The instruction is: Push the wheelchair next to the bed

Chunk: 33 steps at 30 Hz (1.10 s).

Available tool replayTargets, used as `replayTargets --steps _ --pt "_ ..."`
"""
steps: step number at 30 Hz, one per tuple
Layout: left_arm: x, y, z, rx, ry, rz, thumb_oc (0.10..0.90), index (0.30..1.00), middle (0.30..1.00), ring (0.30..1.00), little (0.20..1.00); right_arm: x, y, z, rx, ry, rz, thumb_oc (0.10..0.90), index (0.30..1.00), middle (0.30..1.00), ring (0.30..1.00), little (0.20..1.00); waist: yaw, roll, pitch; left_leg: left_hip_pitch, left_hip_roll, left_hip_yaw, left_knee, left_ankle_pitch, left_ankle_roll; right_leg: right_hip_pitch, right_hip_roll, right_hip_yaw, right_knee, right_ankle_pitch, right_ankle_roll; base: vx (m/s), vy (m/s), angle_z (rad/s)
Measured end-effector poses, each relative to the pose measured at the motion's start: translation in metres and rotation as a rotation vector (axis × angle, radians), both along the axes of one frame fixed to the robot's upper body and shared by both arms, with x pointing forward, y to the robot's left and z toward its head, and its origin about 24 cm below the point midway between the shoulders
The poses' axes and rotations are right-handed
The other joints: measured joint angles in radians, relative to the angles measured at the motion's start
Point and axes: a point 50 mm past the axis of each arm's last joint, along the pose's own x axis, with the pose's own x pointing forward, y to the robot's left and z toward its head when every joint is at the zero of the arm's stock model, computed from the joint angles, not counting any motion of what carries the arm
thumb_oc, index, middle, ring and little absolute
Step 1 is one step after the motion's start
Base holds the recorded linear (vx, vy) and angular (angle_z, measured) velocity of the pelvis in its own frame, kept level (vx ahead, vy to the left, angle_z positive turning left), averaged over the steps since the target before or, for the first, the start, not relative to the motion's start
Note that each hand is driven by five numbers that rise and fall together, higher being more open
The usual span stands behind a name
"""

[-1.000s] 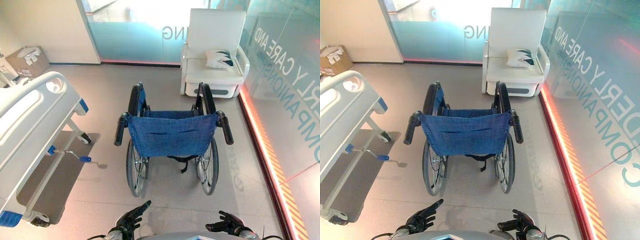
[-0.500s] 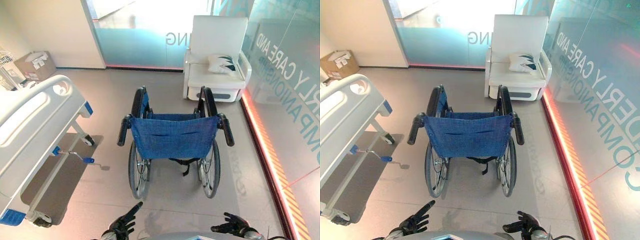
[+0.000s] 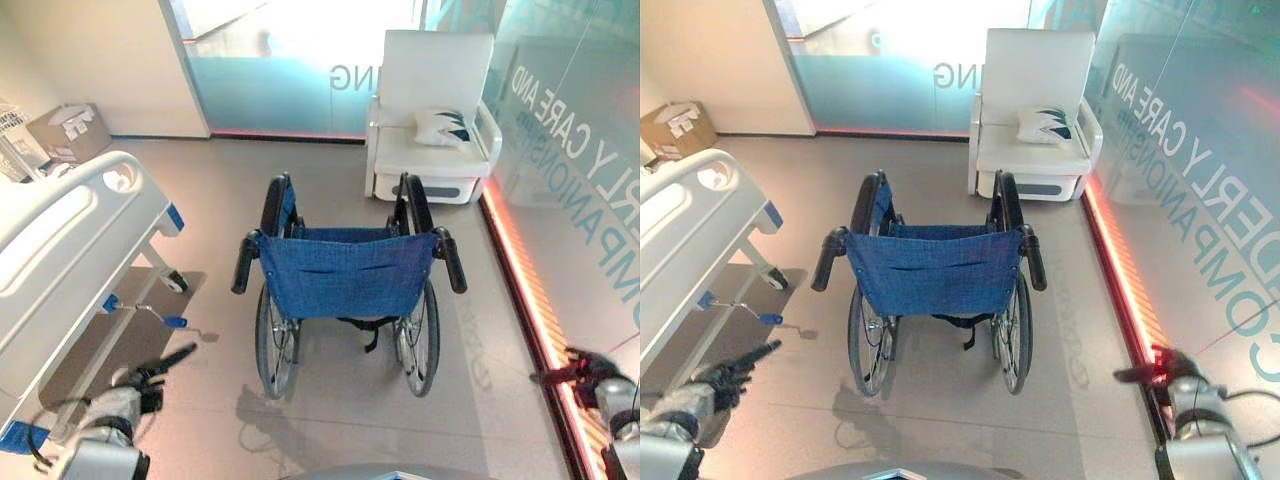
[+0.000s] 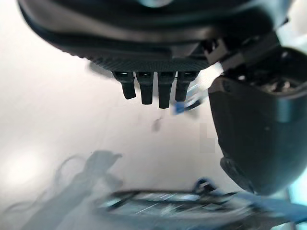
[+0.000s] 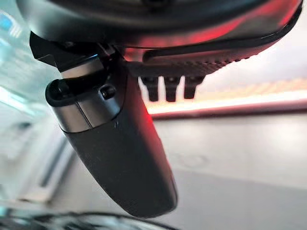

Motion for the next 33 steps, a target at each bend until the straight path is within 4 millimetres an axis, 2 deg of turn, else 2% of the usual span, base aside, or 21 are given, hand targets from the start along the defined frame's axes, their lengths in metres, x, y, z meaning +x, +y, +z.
replayTargets --steps 1,2,3,4,6,7,11,14,16,19,24,29,33 --pt "0.015 0.0 0.014 0.013 -0.069 -0.014 0.8 0.9 0.9 0.9 0.9 0.01 0.0 0.01 -0.018 -0.055 0.013 0.8 0.9 0.9 0.9 0.9 0.003 -0.002 0.003 0.0 -0.002 -0.001 0.0 0.0 0.0 0.0 -0.001 -0.005 0.0 0.0 0.0 -0.01 0.013 0.07" --pt "0.021 0.0 0.022 0.024 -0.105 -0.025 0.8 0.9 0.9 0.9 0.9 0.017 0.003 0.017 -0.032 -0.09 0.024 0.8 0.9 0.9 0.9 0.9 0.002 -0.003 0.006 0.0 -0.002 -0.001 0.0 0.0 -0.001 0.0 -0.001 -0.007 0.0 0.0 0.0 -0.01 0.016 0.07" --pt "0.035 -0.002 0.039 0.067 -0.176 -0.064 0.8 0.9 0.9 0.9 0.9 0.032 0.009 0.033 -0.053 -0.193 0.044 0.8 0.9 0.9 0.9 0.9 0.002 -0.004 0.027 -0.003 -0.002 -0.002 0.0 0.003 0.0 0.0 -0.001 -0.007 0.001 0.0 0.0 -0.01 0.017 0.05" --pt "0.046 -0.006 0.054 0.098 -0.238 -0.097 0.8 0.9 0.9 0.9 0.9 0.046 0.019 0.047 -0.058 -0.288 0.07 0.8 0.9 0.9 0.9 0.9 -0.001 -0.005 0.035 -0.003 -0.002 -0.005 0.0 0.003 0.0 -0.003 -0.001 -0.008 0.0 0.0 0.001 -0.03 0.017 0.04" --pt "0.06 -0.016 0.073 0.135 -0.319 -0.149 0.8 0.9 0.9 0.9 0.9 0.06 0.036 0.069 -0.069 -0.403 0.121 0.8 0.9 0.9 0.9 0.9 -0.002 -0.005 0.048 -0.004 -0.004 -0.01 0.0 0.003 0.0 -0.003 -0.001 -0.008 0.0 0.0 0.001 -0.01 0.019 0.04" --pt "0.073 -0.028 0.093 0.147 -0.419 -0.195 0.8 0.9 0.9 0.9 0.9 0.07 0.053 0.089 -0.078 -0.515 0.181 0.8 0.9 0.9 0.9 0.9 -0.002 -0.006 0.064 -0.008 -0.003 -0.016 0.0 0.004 0.0 -0.007 -0.001 -0.008 0.0 0.0 0.001 0.01 0.019 0.04" --pt "0.093 -0.064 0.14 0.151 -0.654 -0.323 0.8 0.9 0.9 0.9 0.9 0.083 0.088 0.132 -0.097 -0.718 0.302 0.8 0.9 0.9 0.9 0.9 -0.005 -0.007 0.084 -0.014 -0.003 -0.02 0.0 0.005 0.001 -0.009 -0.003 -0.003 0.0 0.0 0.001 0.01 0.018 0.07" --pt "0.096 -0.079 0.16 0.14 -0.769 -0.356 0.8 0.9 0.9 0.9 0.9 0.085 0.101 0.148 -0.082 -0.807 0.341 0.8 0.9 0.9 0.9 0.9 -0.005 -0.007 0.085 -0.014 -0.003 -0.02 0.0 0.004 0.001 -0.009 -0.003 0.012 0.0 -0.001 0.002 0.01 0.005 0.01" --pt "0.096 -0.084 0.163 0.134 -0.795 -0.367 0.8 0.9 0.9 0.9 0.9 0.083 0.107 0.152 -0.063 -0.843 0.348 0.8 0.9 0.9 0.9 0.9 -0.005 -0.005 0.086 -0.014 -0.003 -0.019 0.0 0.004 0.001 -0.01 -0.002 0.013 0.0 -0.001 0.002 0.0 0.0 0.0" --pt "0.092 -0.087 0.156 0.137 -0.778 -0.389 0.8 0.9 0.9 0.9 0.9 0.079 0.116 0.151 -0.032 -0.866 0.376 0.8 0.9 0.9 0.9 0.9 -0.014 -0.005 0.086 -0.013 -0.002 -0.016 0.0 0.004 0.001 -0.01 -0.001 0.016 0.0 -0.001 0.002 0.0 0.002 -0.01" --pt "0.081 -0.088 0.131 0.1 -0.699 -0.403 0.8 0.9 0.9 0.9 0.9 0.073 0.124 0.134 0.133 -0.846 0.395 0.8 0.9 0.9 0.9 0.9 -0.024 -0.005 0.086 -0.012 -0.001 0.006 -0.007 0.004 0.001 -0.018 -0.002 0.039 -0.001 0.001 0.004 0.0 0.011 -0.11" --pt "0.081 -0.093 0.123 0.068 -0.669 -0.416 0.8 0.9 0.9 0.9 0.9 0.067 0.126 0.117 0.252 -0.778 0.415 0.8 0.9 0.9 0.9 0.9 -0.026 -0.005 0.086 -0.012 -0.002 0.008 -0.002 0.004 0.001 -0.02 -0.002 0.041 -0.001 0.004 0.006 0.0 0.002 -0.02" --pt "0.081 -0.092 0.117 0.074 -0.643 -0.412 0.8 0.9 0.9 0.9 0.9 0.068 0.128 0.116 0.242 -0.765 0.435 0.8 0.9 0.9 0.9 0.9 -0.025 -0.006 0.085 -0.013 -0.003 0.009 0.0 0.004 0.001 -0.022 -0.002 0.042 0.0 0.004 0.006 0.0 0.0 0.0"
